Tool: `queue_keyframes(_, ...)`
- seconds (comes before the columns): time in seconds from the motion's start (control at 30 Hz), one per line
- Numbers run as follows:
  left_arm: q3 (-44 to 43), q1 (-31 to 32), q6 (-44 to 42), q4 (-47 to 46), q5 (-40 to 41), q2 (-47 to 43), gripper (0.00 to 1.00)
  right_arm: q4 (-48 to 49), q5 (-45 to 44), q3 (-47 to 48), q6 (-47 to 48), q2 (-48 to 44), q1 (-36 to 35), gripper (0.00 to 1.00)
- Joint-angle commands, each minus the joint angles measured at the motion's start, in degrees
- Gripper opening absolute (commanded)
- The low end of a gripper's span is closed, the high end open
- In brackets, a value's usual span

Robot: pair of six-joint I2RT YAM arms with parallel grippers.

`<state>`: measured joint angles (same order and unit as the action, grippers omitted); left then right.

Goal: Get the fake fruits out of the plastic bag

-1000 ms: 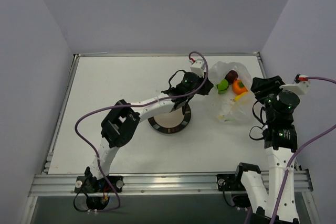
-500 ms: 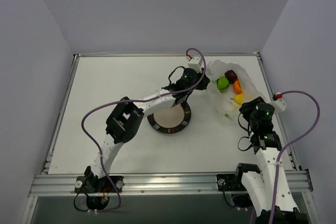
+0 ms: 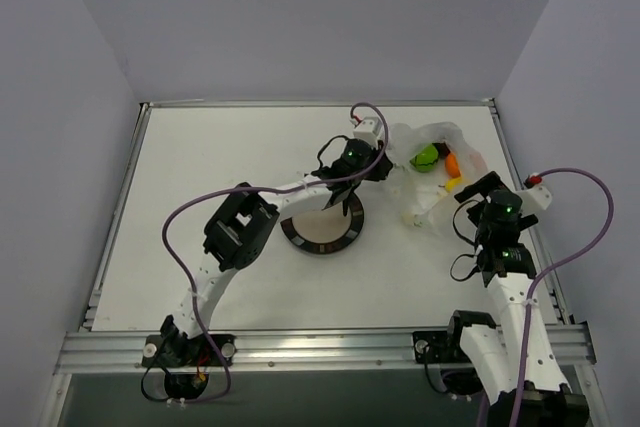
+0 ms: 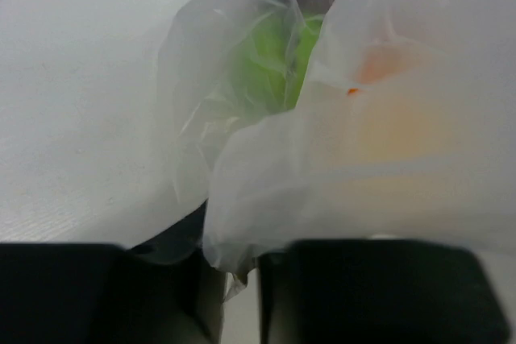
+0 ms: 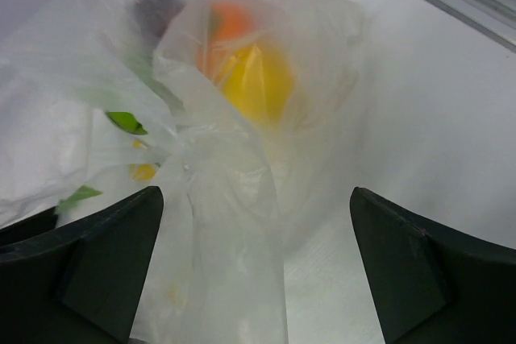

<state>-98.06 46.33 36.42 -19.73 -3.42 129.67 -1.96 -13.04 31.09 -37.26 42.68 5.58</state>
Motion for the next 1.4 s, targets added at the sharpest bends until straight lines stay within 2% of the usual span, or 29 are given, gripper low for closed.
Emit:
queue_keyframes(0.0,2.07,0.52,0.58,-3.83,-1.41,-6.61,0.23,1.07,-2.88,-3.57,-0.45,7.14,1.26,0.96)
queue_keyframes(0.03,3.22,0.43,0.06,-4.00,-1.76,-8.97,0.40,2.21,-1.91,-4.36,-1.15,7.85,1.71,0.93)
queue_keyframes(0.07,5.84,0.43,-0.38,-3.83,-1.59,-10.38,0.47,3.96,0.18,-5.76,-1.50,7.51,2.06,0.71)
queue_keyframes(0.1,7.08,0.43,-1.26,-3.48,-1.33,-11.96,0.53,5.46,0.99,-6.13,-1.94,6.64,2.32,0.58)
queue_keyframes(0.13,8.31,0.43,-1.79,-3.04,-1.15,-15.03,0.62,6.08,1.69,-6.30,-1.86,5.76,2.41,0.51)
queue_keyframes(0.17,10.33,0.52,-2.40,-2.08,-1.06,-16.45,0.65,6.35,2.40,-6.13,-1.77,3.84,2.41,0.36)
queue_keyframes(0.2,11.13,0.61,-3.28,-1.29,-0.71,-18.12,0.68,6.26,3.27,-5.17,-1.68,3.12,2.41,0.30)
queue_keyframes(0.27,12.80,1.13,-3.99,1.08,0.34,-22.43,0.71,6.18,4.07,-4.20,-0.81,1.54,2.33,0.22)
queue_keyframes(0.33,15.35,3.06,-5.31,3.10,2.18,-25.94,0.71,5.12,4.69,-3.23,-0.36,1.10,2.41,0.19)
queue_keyframes(0.4,17.10,6.56,-6.71,6.27,5.70,-27.62,0.68,4.95,5.39,-3.49,0.25,0.83,2.41,0.12)
queue_keyframes(0.5,18.08,11.31,-8.46,7.51,9.55,-29.12,0.57,4.86,6.97,-4.46,0.52,0.48,2.41,0.00)
queue_keyframes(0.53,15.99,14.46,-9.17,8.29,10.53,-27.73,0.56,4.86,7.50,-4.98,0.60,0.30,2.41,0.00)
queue_keyframes(0.6,11.77,16.42,-10.84,12.24,11.68,-23.44,0.51,4.86,8.11,-5.25,0.95,-0.31,2.41,0.00)
queue_keyframes(0.63,6.79,17.12,-11.28,13.30,11.77,-21.67,0.49,4.77,8.20,-5.16,1.13,-0.66,2.50,0.00)
queue_keyframes(0.73,-0.96,17.04,-12.60,17.96,12.99,-14.74,0.45,4.24,8.90,-4.64,1.48,-1.98,2.50,0.00)
queue_keyframes(0.87,-16.94,15.65,-16.21,25.42,16.08,-5.23,0.45,4.42,11.19,-4.11,0.96,-1.37,2.50,0.00)
queue_keyframes(0.93,-20.49,14.33,-15.34,26.84,16.16,-0.57,0.45,4.33,11.98,-3.93,1.48,-0.75,2.41,0.00)
queue_keyframes(1.03,-24.88,11.69,-13.31,26.85,14.76,3.99,0.51,4.42,12.42,-3.85,1.57,-0.58,2.15,0.00)
queue_keyframes(1.07,-26.55,11.25,-13.31,27.63,14.41,5.32,0.56,4.50,12.42,-3.76,1.57,-0.49,1.89,0.00)
queue_keyframes(1.13,-33.31,10.37,-15.06,29.56,13.71,9.71,0.62,5.21,14.25,-3.67,1.40,-0.05,1.54,0.00)
queue_keyframes(1.2,-39.10,9.67,-16.99,30.18,12.65,13.66,0.71,5.47,14.79,-3.41,1.40,0.13,1.10,0.00)
queue_keyframes(1.3,-45.09,9.13,-18.84,32.55,13.35,18.67,0.84,5.56,14.97,-3.23,2.01,0.39,0.66,0.00)
queue_keyframes(1.37,-49.32,8.43,-19.90,32.82,13.26,20.62,0.89,5.73,15.58,-3.06,2.36,0.48,0.39,0.00)
